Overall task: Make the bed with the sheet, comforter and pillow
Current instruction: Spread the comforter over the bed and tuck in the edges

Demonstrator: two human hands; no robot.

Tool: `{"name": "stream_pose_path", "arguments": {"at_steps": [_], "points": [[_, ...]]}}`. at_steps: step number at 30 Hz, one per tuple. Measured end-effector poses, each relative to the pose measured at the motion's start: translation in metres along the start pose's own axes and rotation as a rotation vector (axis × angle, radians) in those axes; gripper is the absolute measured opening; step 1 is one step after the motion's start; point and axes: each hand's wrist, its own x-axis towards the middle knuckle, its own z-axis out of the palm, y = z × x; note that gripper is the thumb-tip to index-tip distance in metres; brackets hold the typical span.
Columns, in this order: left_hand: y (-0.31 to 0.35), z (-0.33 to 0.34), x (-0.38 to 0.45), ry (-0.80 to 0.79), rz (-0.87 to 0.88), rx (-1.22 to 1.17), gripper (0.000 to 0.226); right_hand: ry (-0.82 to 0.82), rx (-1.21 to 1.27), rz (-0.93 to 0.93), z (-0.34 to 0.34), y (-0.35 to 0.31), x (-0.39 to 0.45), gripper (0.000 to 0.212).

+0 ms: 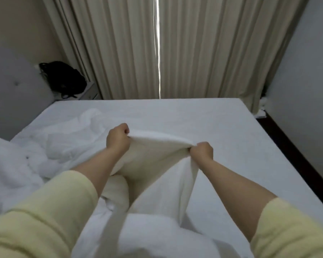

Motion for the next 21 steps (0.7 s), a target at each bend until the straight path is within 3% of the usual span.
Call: {"name": "stream_pose_path", "arguments": {"at_steps": [2, 4, 8, 11, 14, 16, 19, 21], "points": [[0.027, -0.007, -0.01, -0.027, 0.007, 0.002, 0.042, 0.129, 0.014, -0.126, -0.061, -0.049, 0.027, 0.012], [0.029, -0.016, -0.025, -0.102, -0.013, 0.077, 0.067, 0.246, 0.064, -0.181, -0.098, -0.091, 0.05, 0.026], [-0.046, -0.031, -0.074, -0.381, -0.312, 0.326, 0.079, 0.259, -0.198, -0.129, -0.091, -0.113, 0.075, 0.044], [-0.097, -0.025, -0.112, -0.488, -0.5, 0.326, 0.079, 0.083, -0.396, -0.273, -0.038, -0.084, 0.062, 0.061], [-0.12, -0.022, -0.136, -0.521, -0.544, 0.336, 0.071, -0.335, -0.567, -0.441, 0.044, -0.032, 0.024, 0.081], [-0.138, -0.016, -0.152, -0.523, -0.567, 0.334, 0.069, -0.56, -0.768, -0.457, 0.088, 0.016, -0.006, 0.102], [-0.171, -0.003, -0.172, -0.557, -0.588, 0.329, 0.072, -0.622, -1.049, -0.313, 0.114, 0.085, -0.023, 0.124], [-0.188, 0.005, -0.183, -0.592, -0.573, 0.316, 0.076, -0.575, -1.085, -0.244, 0.117, 0.114, -0.025, 0.109]]}}
